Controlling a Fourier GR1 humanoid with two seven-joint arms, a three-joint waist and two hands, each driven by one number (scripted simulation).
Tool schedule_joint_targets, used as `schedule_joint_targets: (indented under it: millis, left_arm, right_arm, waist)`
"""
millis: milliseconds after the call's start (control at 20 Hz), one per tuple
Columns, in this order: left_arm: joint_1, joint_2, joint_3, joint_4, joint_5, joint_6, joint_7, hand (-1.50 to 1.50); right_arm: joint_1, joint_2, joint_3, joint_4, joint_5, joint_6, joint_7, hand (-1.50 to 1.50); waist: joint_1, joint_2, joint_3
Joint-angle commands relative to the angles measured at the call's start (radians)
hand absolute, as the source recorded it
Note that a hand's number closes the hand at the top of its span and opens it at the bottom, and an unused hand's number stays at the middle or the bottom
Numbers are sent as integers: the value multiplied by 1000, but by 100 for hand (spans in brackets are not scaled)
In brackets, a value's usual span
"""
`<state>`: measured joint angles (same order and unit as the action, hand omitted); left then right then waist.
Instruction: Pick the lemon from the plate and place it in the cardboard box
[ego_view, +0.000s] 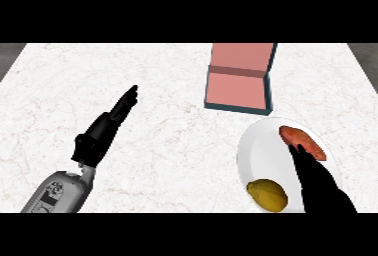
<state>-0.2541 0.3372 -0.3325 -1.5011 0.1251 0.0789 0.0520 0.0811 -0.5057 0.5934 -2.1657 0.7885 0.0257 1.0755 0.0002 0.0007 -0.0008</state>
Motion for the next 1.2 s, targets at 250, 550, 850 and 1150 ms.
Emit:
schedule_joint_targets:
  millis: [250, 550, 850, 1150]
  left_arm:
    - [21, -81, 15, 57, -89, -15, -50, 0]
    - [74, -78, 41, -136, -104, -38, 90, 0]
    - [82, -104, 87, -101, -121, -91, 64, 0]
    - [40, -126, 128, -83, -135, -130, 78, 0]
  right_arm:
    - [10, 55, -107, 85, 30, 34, -62, -150]
    - [61, 136, -33, 118, 146, 26, -70, -150]
    - [-10, 192, -107, 206, 88, 116, -108, -150]
    - [92, 197, -100, 199, 118, 101, -146, -150]
  waist:
    - [-5, -1, 1]
    - [0, -3, 1]
    - [2, -1, 1]
    - [-4, -2, 1]
